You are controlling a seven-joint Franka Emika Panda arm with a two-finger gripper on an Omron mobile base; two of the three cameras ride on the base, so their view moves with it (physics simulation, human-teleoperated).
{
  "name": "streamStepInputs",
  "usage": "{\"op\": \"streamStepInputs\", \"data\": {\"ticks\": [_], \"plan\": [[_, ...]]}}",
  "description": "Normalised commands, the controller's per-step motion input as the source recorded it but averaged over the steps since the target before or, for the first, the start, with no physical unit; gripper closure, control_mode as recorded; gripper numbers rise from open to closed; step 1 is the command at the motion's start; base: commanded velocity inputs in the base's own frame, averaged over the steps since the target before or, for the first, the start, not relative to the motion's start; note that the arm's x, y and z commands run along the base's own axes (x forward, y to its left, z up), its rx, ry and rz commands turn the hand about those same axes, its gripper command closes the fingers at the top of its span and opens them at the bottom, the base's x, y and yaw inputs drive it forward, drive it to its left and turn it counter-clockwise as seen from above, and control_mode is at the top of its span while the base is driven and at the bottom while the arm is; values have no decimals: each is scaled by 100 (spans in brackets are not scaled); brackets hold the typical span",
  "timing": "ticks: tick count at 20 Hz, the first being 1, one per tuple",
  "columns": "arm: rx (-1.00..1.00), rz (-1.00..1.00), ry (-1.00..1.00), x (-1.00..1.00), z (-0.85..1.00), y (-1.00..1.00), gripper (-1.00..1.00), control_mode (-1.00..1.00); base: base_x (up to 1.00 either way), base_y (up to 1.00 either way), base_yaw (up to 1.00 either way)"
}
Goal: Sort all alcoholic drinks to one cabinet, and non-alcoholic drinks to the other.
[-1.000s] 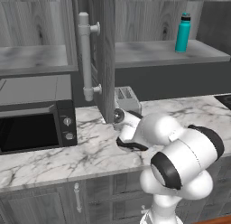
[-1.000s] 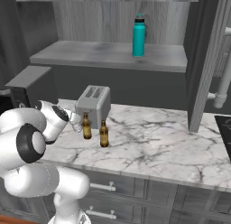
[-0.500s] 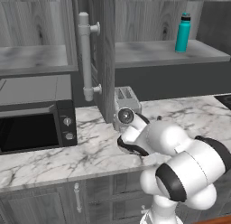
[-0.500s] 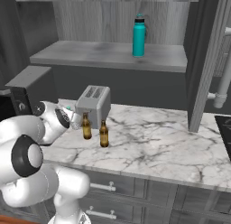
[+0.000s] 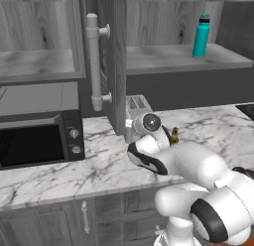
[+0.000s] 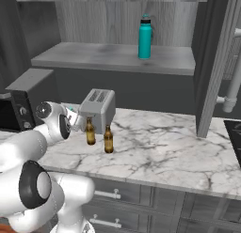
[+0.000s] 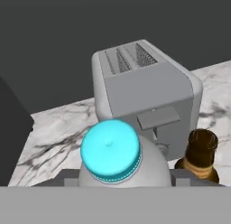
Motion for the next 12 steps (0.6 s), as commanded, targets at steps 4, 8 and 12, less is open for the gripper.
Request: {"op": "streamStepInputs", "data": {"ticks": [4,8,12], "plan": [[2,1,-1,-35,44,0,100,-100,0,0,0],[1,0,0,-45,48,0,100,-100,0,0,0],[1,0,0,-48,50,-2,100,-100,0,0,0]]}}
